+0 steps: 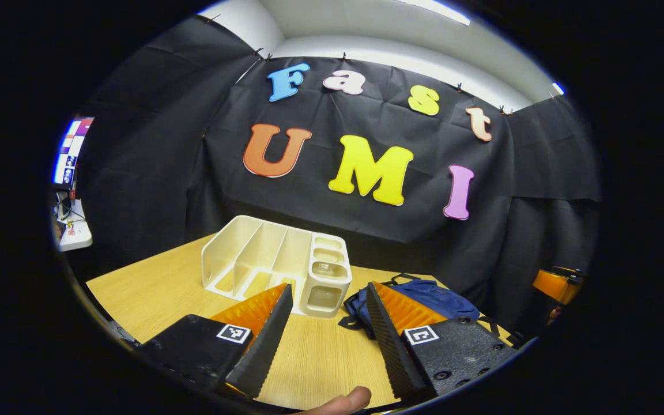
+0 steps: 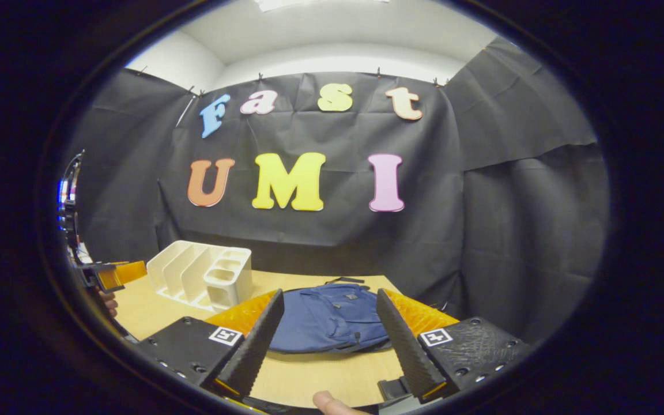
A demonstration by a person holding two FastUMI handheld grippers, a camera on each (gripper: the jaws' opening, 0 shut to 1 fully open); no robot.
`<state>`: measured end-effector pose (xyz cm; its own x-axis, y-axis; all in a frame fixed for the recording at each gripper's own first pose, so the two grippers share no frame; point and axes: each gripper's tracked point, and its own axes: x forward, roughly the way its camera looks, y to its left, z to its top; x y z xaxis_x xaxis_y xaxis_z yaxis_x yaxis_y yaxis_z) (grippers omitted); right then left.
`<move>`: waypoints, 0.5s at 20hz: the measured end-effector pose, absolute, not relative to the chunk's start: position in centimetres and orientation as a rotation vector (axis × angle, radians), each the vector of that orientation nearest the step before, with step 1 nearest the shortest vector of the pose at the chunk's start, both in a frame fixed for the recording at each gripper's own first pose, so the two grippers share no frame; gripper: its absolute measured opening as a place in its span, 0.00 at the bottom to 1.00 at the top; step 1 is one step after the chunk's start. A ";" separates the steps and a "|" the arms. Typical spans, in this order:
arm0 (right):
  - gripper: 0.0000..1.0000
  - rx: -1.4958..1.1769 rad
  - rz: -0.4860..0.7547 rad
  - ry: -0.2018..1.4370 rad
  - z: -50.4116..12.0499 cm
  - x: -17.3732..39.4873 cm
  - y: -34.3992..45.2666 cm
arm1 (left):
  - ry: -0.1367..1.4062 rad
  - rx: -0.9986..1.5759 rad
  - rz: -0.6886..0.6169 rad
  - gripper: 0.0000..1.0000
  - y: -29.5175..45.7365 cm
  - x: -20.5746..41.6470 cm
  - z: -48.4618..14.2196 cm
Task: Open the schoolbag, grab two books from the bookshelf and put them into the schoolbag.
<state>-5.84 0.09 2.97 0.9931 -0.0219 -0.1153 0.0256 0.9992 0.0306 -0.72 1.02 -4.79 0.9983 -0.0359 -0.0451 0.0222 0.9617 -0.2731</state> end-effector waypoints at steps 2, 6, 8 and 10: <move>0.98 0.005 -0.047 0.062 4.0 -7.0 -0.3 | 0.032 -0.230 -0.031 0.83 1.3 -2.1 -3.7; 0.98 -0.015 -0.070 0.009 4.5 -7.5 0.1 | 0.012 -0.169 0.007 0.87 2.2 -3.7 -2.5; 0.98 -0.021 -0.070 0.025 3.6 -7.5 0.2 | 0.019 -0.127 0.006 0.87 1.8 -4.3 -2.8; 0.98 -0.037 -0.076 0.042 2.8 -7.3 0.2 | 0.022 -0.099 0.036 0.90 2.4 -4.1 -2.8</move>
